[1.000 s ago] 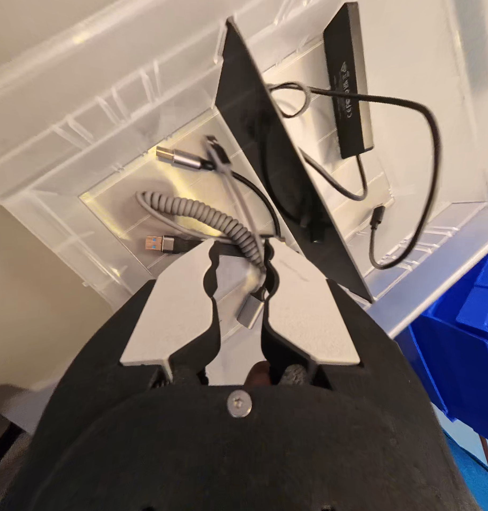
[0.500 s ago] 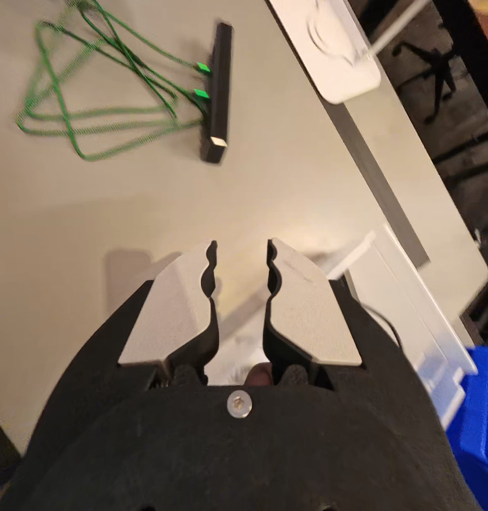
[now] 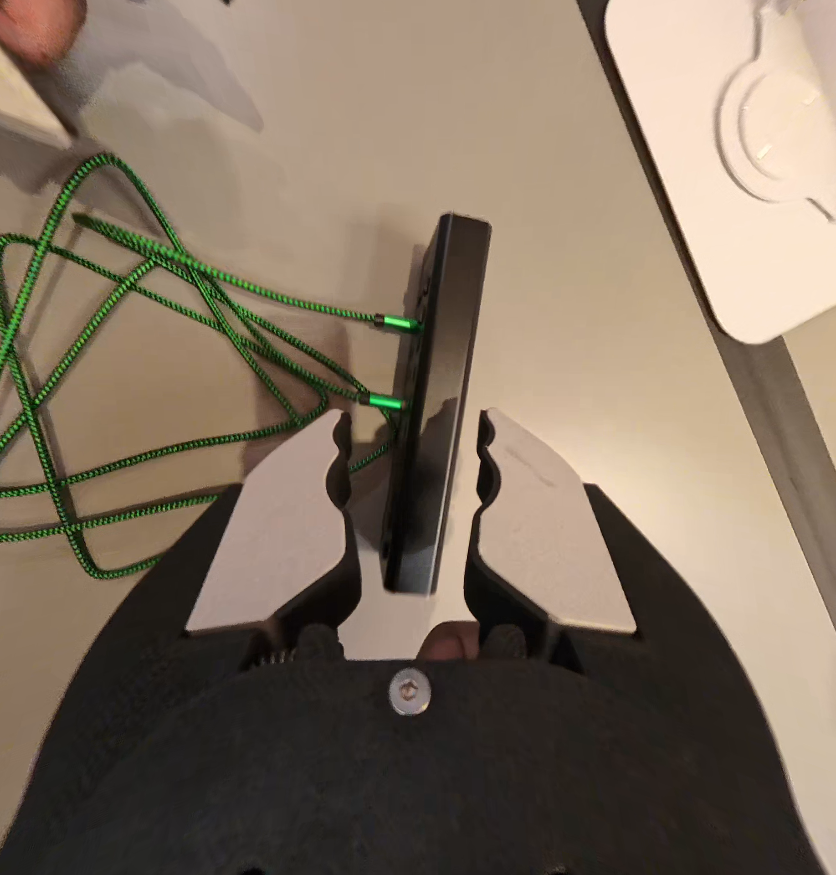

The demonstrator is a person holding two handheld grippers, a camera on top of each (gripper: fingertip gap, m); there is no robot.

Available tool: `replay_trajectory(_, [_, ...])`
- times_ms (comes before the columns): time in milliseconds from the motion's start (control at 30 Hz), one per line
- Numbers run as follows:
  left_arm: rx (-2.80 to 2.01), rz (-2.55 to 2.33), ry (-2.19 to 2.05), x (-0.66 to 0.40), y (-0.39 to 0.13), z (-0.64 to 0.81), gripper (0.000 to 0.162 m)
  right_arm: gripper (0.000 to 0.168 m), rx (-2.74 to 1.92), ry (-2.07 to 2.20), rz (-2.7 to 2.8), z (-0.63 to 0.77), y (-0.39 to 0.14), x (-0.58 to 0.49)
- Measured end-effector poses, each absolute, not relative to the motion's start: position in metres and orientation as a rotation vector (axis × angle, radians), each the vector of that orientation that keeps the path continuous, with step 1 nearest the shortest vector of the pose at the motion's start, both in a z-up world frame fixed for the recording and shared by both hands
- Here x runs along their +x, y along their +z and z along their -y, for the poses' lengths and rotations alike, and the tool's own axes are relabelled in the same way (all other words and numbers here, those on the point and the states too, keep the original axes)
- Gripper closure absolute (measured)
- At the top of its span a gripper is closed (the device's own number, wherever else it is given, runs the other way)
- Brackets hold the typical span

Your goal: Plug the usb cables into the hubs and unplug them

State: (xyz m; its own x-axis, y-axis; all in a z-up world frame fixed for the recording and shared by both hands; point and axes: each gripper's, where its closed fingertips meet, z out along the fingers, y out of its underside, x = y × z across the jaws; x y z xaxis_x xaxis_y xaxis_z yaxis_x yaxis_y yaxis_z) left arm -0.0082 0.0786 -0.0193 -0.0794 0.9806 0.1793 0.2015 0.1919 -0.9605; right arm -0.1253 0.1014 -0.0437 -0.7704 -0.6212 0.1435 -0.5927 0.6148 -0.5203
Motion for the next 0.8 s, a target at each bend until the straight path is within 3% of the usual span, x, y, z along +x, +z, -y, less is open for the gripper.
replay_trajectory(333, [-1.165,1.472,0.984,-0.007,-0.017,-0.078,0.095,0.117,-1.097,-0.583,-2.729,-0.04,-0.058,-0.098])
replay_trajectory(467, [-1.159,1.469,0.98,-0.006,-0.017,-0.078,0.095,0.123,-1.054,-0.451,-2.805,-0.029,-0.079,-0.093])
replay_trajectory(567, [-1.159,1.471,0.979,-0.006,-0.017,-0.079,0.095,0.139,-1.074,-0.357,-2.861,-0.029,-0.094,-0.097])
replay_trajectory(667, [-1.167,1.472,0.979,-0.007,-0.018,-0.079,0.095,0.14,-1.059,-0.412,-2.849,-0.028,-0.087,-0.094])
replay_trajectory(800, [-1.173,1.486,0.977,-0.007,-0.018,-0.08,0.096,0.141,-0.953,-0.774,-2.809,-0.022,-0.036,-0.095])
